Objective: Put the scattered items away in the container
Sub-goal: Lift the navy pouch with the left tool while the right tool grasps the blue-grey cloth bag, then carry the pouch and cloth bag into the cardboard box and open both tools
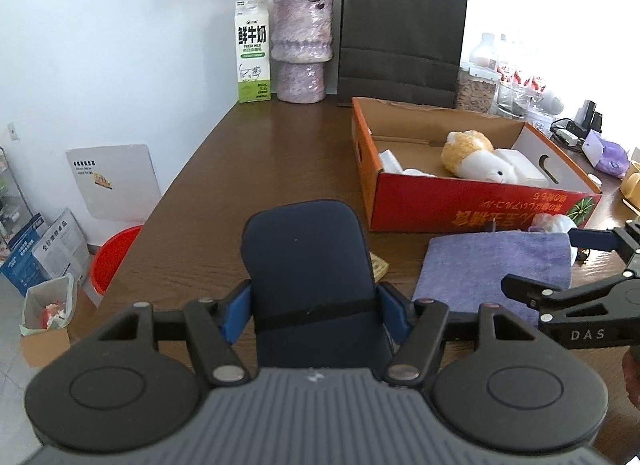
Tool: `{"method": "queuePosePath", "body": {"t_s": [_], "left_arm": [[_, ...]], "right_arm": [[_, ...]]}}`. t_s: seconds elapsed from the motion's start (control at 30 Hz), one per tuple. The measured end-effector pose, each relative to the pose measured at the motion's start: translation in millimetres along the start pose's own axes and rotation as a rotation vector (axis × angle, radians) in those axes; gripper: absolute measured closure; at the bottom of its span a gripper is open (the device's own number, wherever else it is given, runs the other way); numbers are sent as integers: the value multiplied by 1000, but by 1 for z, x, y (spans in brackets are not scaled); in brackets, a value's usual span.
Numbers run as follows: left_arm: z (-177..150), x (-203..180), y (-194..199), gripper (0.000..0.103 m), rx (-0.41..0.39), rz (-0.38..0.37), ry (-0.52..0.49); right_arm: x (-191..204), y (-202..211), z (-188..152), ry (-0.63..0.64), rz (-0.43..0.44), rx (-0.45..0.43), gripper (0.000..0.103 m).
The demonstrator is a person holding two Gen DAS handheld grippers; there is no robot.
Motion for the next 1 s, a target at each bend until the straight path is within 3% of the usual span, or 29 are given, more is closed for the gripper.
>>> {"method": "queuePosePath", "body": {"t_s": [0.2, 0.37, 0.43, 0.7, 1.0], "left_arm": [[-3, 6, 0, 36, 1, -10, 7], [-5, 4, 1, 36, 1, -16, 7], [-5, 2, 1, 36, 1, -17, 5], [-5, -6, 9, 36, -10, -22, -3], [-4, -21, 24, 36, -40, -33, -27]], "right_arm": [[7, -1, -5, 36, -6, -3, 29], [10, 5, -7, 59, 22, -16, 64], [10, 8, -8, 60, 30, -21, 73], [5, 29, -6, 40, 75, -65, 97], [3, 59, -1, 26, 118, -144, 99]]}}
Point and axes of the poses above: each gripper's, at about its wrist camera, not at the fingertips, and y roughly against the way its jaws point, x to its left, z to its top, the point moved 1 cm from there along -y, roughly the way its jaws point, and after that the axes turned 4 degrees about -z, right-handed, at the moved point
